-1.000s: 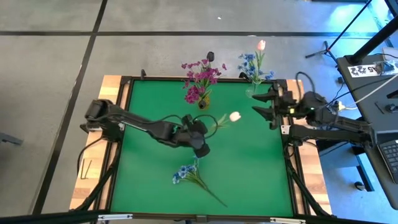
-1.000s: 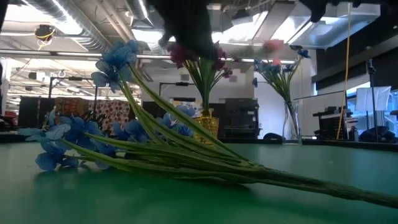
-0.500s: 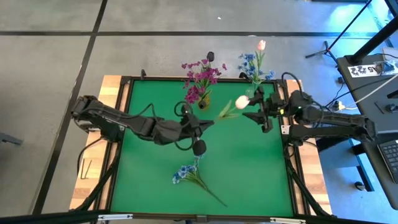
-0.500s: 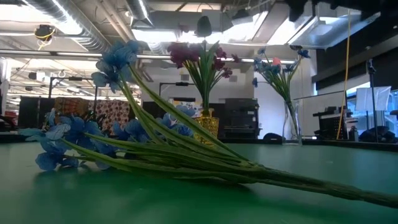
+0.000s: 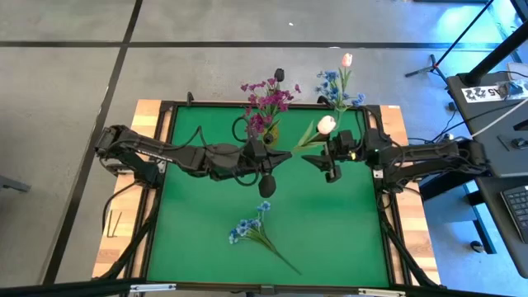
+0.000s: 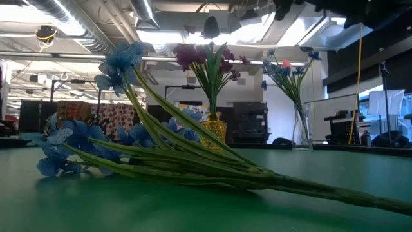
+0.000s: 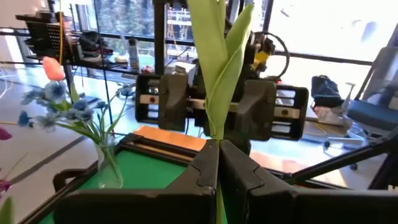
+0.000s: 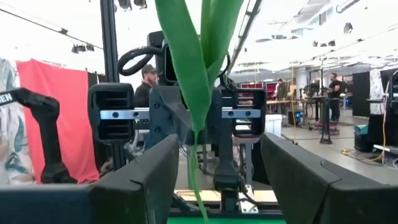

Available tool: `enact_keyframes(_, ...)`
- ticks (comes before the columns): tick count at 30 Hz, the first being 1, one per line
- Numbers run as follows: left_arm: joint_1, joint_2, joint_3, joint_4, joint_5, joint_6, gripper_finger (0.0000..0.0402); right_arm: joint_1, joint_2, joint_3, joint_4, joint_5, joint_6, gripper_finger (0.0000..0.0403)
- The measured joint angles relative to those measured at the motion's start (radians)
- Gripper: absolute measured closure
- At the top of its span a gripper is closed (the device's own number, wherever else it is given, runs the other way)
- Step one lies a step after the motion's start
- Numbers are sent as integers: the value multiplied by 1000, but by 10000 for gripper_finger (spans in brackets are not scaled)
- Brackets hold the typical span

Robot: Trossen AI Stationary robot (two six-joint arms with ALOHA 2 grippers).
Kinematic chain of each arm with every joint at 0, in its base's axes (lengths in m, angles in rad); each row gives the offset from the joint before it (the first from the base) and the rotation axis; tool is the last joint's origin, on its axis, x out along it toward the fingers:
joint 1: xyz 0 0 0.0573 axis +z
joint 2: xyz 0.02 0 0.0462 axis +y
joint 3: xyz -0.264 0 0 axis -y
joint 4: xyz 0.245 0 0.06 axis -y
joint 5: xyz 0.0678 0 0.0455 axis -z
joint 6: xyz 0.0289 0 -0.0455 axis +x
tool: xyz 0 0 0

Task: Sort flowers into vase by color
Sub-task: Put the pink flower into the transparent vase

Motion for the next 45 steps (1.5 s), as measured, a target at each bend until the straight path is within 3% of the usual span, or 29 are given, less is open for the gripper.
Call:
enact_keyframes(8,0,0,0,1,31,-2,401,0,57,0,113,10,41,182)
enact_keyframes(18,32,44,0,38,79,-25,401,-1,58,0,110,10,43,247)
enact_keyframes(25,46,50,0,40,97,-33,401,-1,57,0,75,-5,38,263)
enact_keyframes(33,38,33,0,50,37,-4,401,-3,59,0,-36,-46,18,238)
enact_keyframes(39,37,33,0,22,40,-11,401,-3,58,0,-14,-45,18,204)
enact_keyframes(45,37,33,0,14,53,-24,401,-3,58,0,-2,-45,20,203)
